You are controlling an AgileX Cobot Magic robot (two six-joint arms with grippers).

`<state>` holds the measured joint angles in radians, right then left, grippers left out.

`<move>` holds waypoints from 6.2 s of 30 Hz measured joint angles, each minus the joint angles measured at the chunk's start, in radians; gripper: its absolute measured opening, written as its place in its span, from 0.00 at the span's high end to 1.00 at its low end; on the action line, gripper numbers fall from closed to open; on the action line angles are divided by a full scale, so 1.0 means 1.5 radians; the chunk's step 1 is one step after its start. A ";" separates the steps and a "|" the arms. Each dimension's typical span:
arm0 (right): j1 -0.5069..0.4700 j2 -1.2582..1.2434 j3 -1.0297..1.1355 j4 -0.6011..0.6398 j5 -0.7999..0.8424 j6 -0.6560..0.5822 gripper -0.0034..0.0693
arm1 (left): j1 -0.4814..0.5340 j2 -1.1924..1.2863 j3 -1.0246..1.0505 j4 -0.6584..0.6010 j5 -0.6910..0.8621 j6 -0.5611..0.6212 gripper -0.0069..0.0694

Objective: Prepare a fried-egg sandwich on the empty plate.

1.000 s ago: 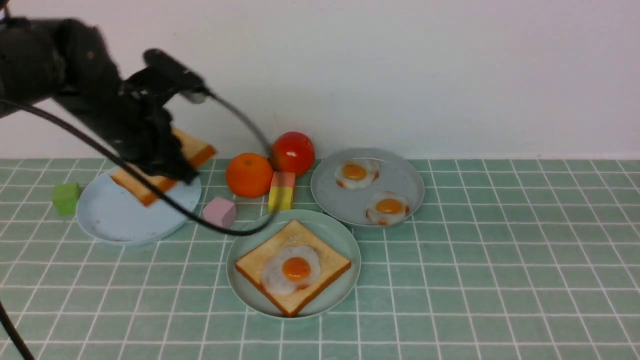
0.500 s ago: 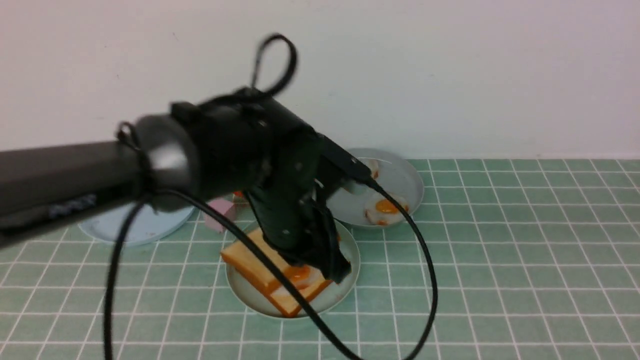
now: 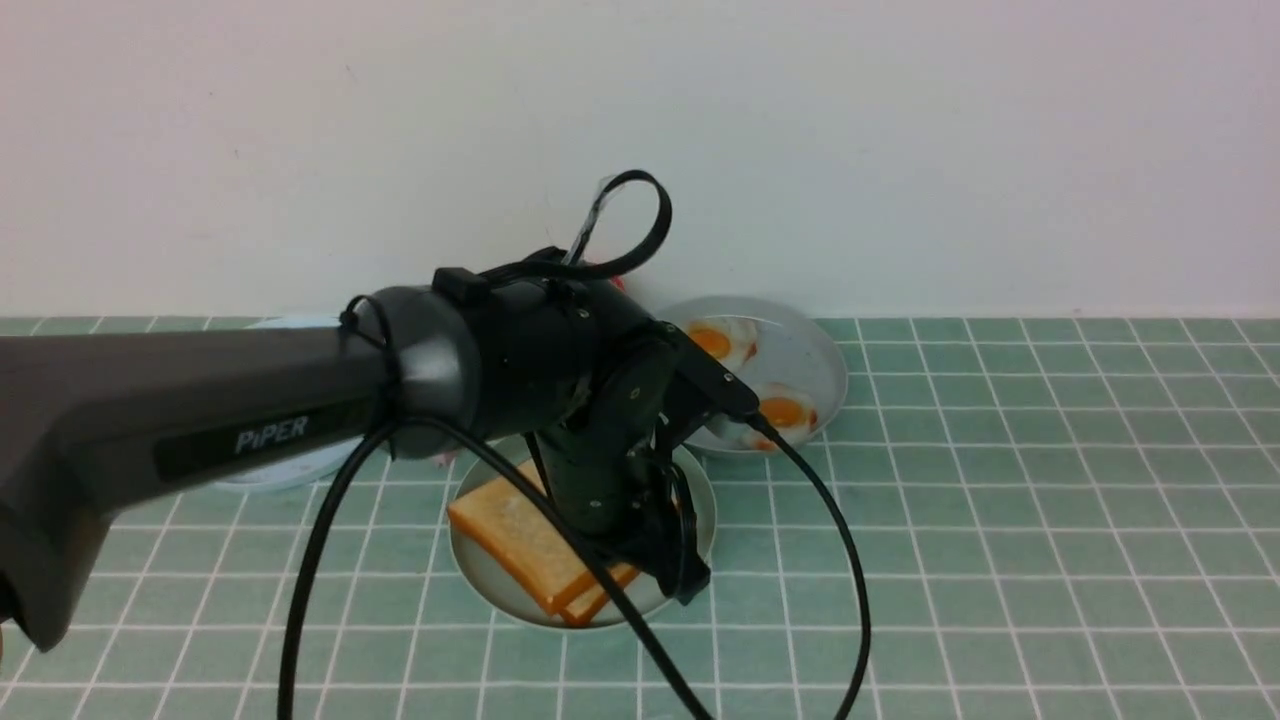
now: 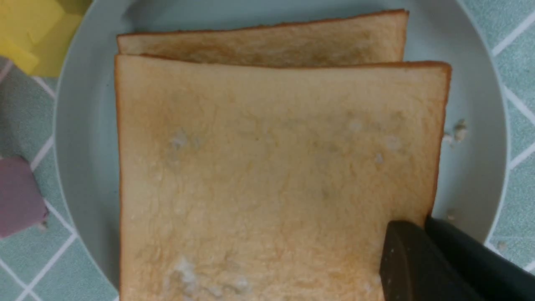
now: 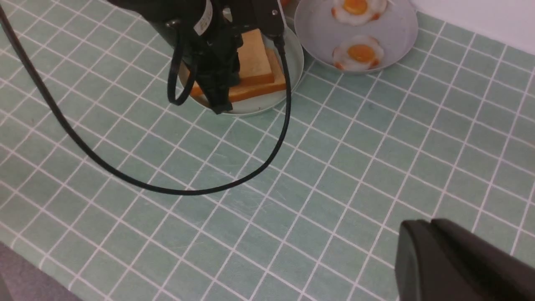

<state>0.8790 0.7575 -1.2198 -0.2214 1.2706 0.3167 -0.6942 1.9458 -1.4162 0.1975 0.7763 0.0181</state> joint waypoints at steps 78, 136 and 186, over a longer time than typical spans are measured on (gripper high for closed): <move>-0.409 -0.444 0.747 0.033 -0.636 0.140 0.97 | -0.001 -1.158 0.892 -0.238 -0.530 -0.049 0.92; -0.524 -0.512 0.825 0.213 -0.593 -0.277 0.94 | 0.193 -1.225 0.893 -0.226 -0.505 -0.049 0.93; -0.524 -0.512 0.824 0.213 -0.591 -0.277 0.91 | 0.461 -1.304 0.965 -0.180 -0.267 -0.154 0.93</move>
<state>0.0926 -0.0108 0.0162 0.0977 0.3834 -0.0986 -0.0027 -0.0106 0.0308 -0.0727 0.3760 -0.2125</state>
